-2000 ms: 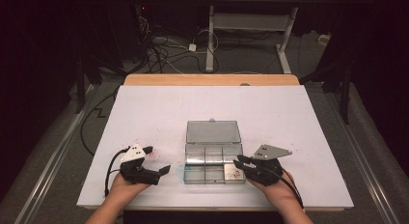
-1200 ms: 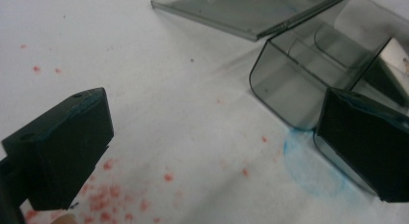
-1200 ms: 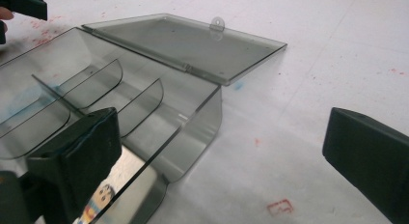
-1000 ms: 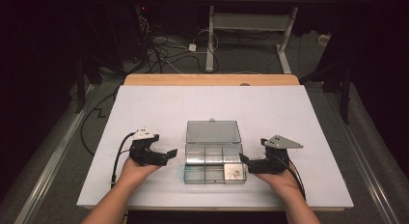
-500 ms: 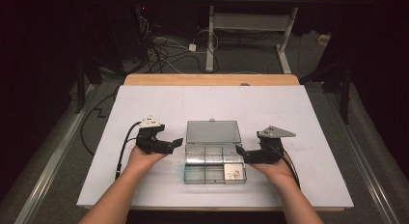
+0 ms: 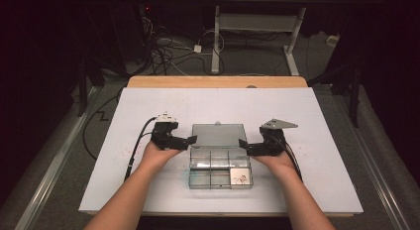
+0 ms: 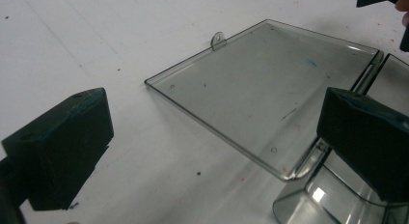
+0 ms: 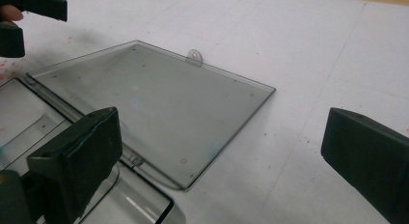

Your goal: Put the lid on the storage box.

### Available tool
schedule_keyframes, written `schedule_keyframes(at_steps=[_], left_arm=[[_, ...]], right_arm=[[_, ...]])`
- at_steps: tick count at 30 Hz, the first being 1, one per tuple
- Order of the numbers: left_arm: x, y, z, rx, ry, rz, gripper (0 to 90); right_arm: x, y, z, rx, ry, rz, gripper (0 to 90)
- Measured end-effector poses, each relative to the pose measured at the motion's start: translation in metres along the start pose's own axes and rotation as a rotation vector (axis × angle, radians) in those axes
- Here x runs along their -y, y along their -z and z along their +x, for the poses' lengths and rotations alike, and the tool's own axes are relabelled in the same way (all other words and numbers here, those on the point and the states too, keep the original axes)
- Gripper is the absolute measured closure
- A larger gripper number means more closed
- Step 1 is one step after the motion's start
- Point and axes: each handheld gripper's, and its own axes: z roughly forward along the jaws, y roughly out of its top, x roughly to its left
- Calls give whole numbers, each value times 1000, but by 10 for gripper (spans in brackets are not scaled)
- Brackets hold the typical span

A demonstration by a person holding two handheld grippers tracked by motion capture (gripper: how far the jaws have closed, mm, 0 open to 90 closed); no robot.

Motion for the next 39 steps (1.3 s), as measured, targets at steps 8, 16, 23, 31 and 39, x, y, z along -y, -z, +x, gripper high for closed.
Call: schedule_keyframes(at_steps=[8,16,23,31,39], left_arm=[[-7,-13,3,14,5,12,0],[-2,-21,4,26,19,36,0],[3,-29,0,35,22,56,0],[6,-30,-2,40,32,53,0],[6,-29,-1,40,31,57,0]], right_arm=[[-10,-15,-8,7,-37,19,24],[-14,-32,-9,-6,-64,81,58],[-7,-42,-5,-52,-100,160,73],[-5,-42,-8,-118,-178,179,147],[-3,-45,-8,-191,-260,205,147]])
